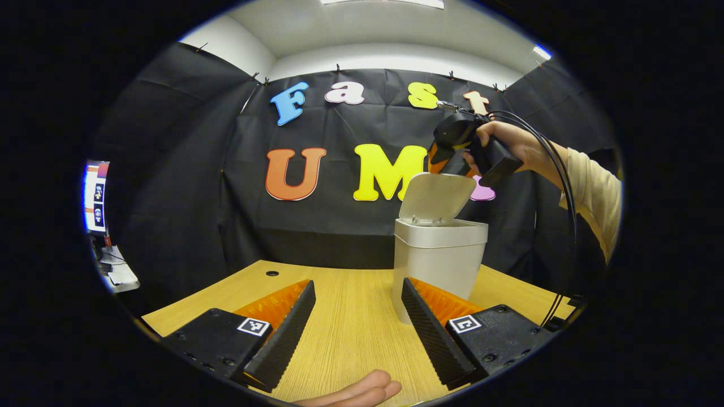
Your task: Press the lid of the desktop garbage bin to open it, pick up the crumpled paper on the desktop and throw it into the bin, then pick up the pop can on the desktop and drop it into the bin, and finally close the garbage bin lid.
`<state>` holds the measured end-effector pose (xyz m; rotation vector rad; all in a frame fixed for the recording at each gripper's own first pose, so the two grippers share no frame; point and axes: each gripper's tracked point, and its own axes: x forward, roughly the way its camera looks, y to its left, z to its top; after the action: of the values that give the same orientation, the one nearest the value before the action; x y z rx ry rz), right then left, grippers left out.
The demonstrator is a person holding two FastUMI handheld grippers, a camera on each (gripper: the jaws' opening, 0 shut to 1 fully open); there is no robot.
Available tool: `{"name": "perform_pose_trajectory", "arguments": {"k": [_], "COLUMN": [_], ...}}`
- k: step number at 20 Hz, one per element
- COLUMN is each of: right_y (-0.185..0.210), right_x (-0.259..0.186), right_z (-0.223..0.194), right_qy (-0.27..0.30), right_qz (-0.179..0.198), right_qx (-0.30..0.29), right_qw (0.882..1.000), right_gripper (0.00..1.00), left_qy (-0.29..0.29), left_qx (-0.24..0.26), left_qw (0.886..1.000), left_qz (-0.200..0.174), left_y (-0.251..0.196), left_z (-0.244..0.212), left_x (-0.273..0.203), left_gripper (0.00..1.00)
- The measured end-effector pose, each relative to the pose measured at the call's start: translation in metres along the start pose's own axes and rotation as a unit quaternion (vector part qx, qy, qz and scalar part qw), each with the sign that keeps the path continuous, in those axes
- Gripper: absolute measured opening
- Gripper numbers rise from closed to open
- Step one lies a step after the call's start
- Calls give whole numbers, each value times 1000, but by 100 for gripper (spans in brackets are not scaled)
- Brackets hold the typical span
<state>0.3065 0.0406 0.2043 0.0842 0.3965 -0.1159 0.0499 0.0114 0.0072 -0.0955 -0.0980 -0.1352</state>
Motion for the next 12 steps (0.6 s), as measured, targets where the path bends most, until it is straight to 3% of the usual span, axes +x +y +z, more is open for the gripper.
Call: {"name": "perform_pose_trajectory", "arguments": {"k": [6,12], "right_y": [-3,-14], "right_x": [-4,-9], "right_z": [-55,-74], "right_qy": [62,84], "right_qz": [17,12], "right_qx": [12,-3], "right_qw": [998,996], "right_gripper": [89,88], "left_qy": [-10,14], "left_qx": [6,1], "left_qw": [1000,1000], "left_qz": [12,9], "left_y": [2,-1], "left_z": [9,-4], "left_x": [-7,-3], "left_gripper": [99,99]}}
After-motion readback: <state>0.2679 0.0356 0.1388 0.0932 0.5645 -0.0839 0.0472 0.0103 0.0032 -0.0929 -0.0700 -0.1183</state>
